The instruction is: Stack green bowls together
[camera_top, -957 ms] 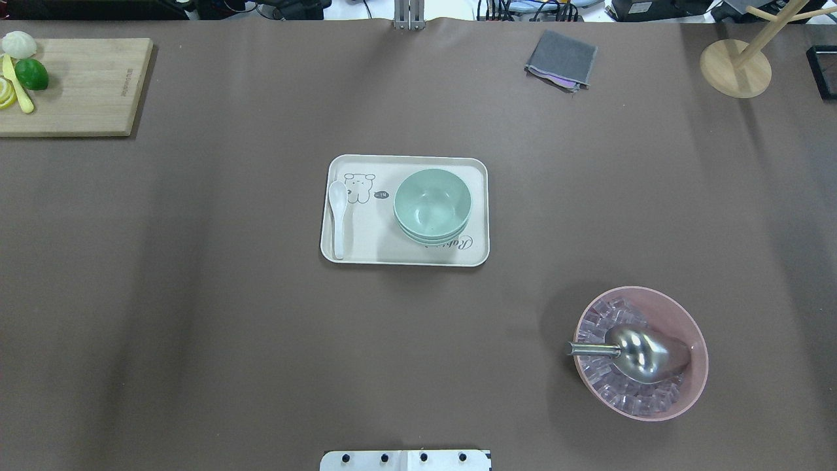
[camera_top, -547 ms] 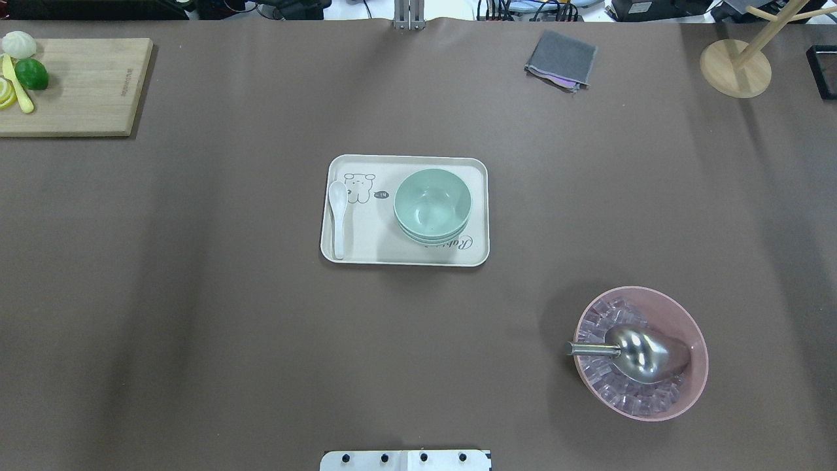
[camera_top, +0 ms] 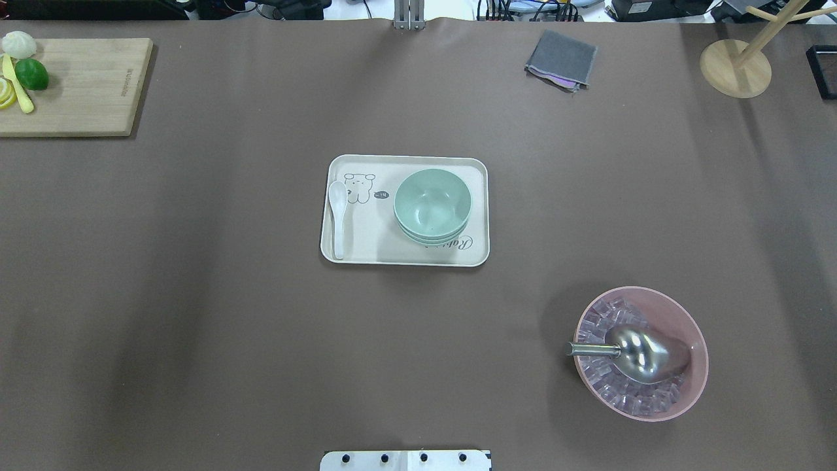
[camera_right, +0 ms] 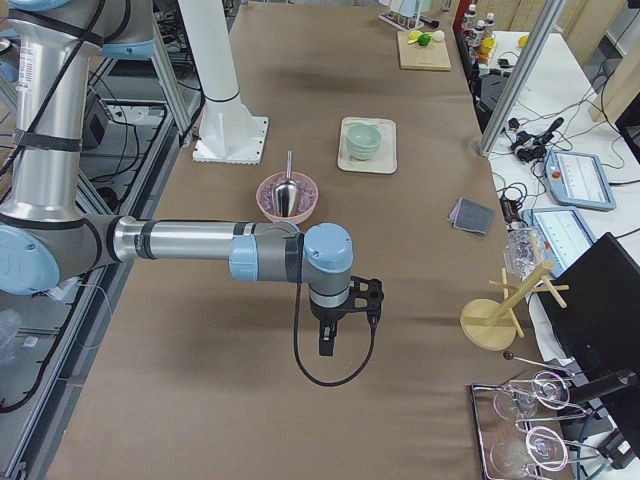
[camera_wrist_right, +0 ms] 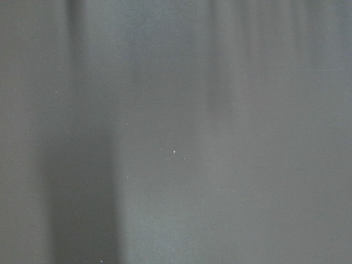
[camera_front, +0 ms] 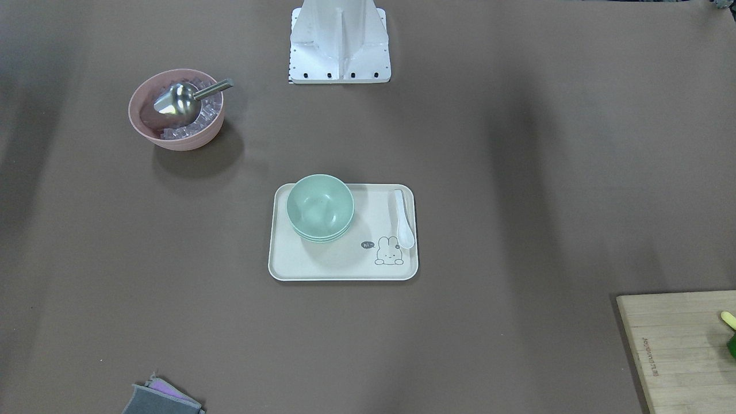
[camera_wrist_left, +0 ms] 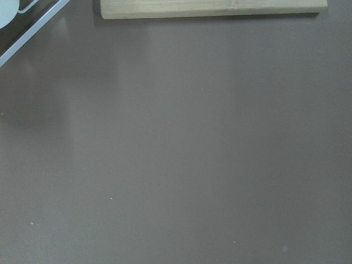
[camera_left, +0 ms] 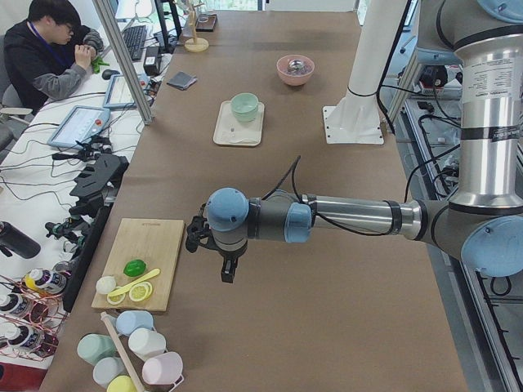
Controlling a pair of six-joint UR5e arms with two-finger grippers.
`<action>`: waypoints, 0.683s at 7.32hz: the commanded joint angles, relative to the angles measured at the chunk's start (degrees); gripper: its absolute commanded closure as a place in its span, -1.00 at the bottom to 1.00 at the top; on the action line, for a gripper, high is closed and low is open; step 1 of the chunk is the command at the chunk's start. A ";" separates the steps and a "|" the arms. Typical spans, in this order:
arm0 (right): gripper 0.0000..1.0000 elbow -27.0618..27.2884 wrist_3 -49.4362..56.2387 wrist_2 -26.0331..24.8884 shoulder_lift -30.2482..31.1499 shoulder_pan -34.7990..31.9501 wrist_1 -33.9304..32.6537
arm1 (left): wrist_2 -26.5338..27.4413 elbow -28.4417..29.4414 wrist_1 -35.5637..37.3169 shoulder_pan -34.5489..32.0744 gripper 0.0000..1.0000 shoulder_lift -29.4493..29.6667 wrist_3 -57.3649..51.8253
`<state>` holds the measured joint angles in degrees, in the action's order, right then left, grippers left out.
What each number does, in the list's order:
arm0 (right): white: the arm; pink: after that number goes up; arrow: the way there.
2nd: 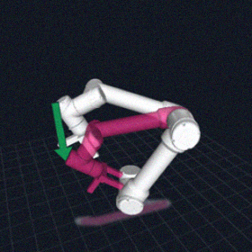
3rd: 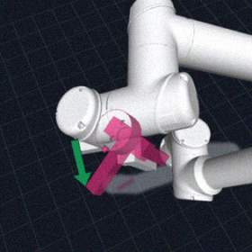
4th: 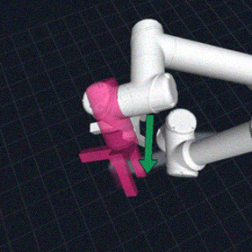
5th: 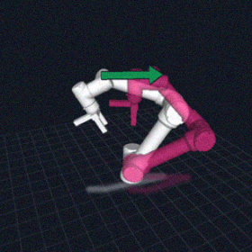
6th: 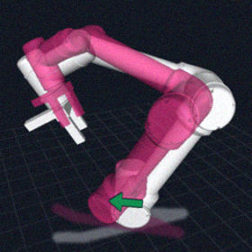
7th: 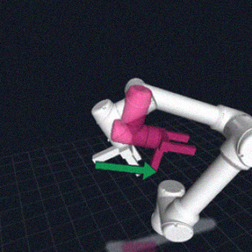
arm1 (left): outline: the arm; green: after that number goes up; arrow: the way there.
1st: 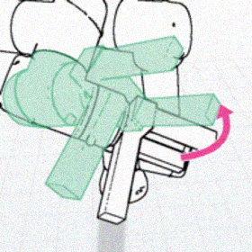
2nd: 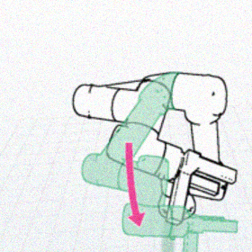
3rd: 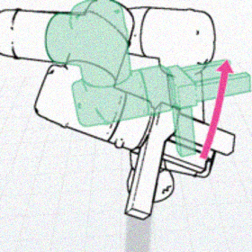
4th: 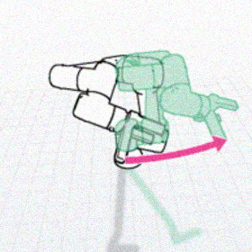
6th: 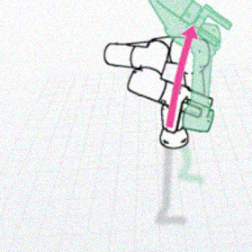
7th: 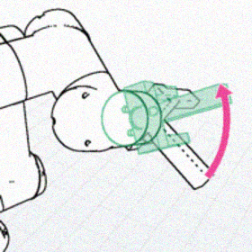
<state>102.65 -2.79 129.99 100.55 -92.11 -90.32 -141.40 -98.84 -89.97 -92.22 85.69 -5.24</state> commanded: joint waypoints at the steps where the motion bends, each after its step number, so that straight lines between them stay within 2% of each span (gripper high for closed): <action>1: -1.00 -0.08 -0.03 0.00 0.00 0.00 0.23 | 0.16 -3.10 1.02 0.02 -0.97 0.27 0.84; 5: -1.00 -0.35 -0.03 -0.09 0.00 0.09 0.14 | 0.60 -2.50 -0.11 -0.07 -0.97 -0.87 0.06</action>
<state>102.38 -2.81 129.91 100.55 -92.03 -90.14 -140.89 -101.68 -89.99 -92.28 84.93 -5.22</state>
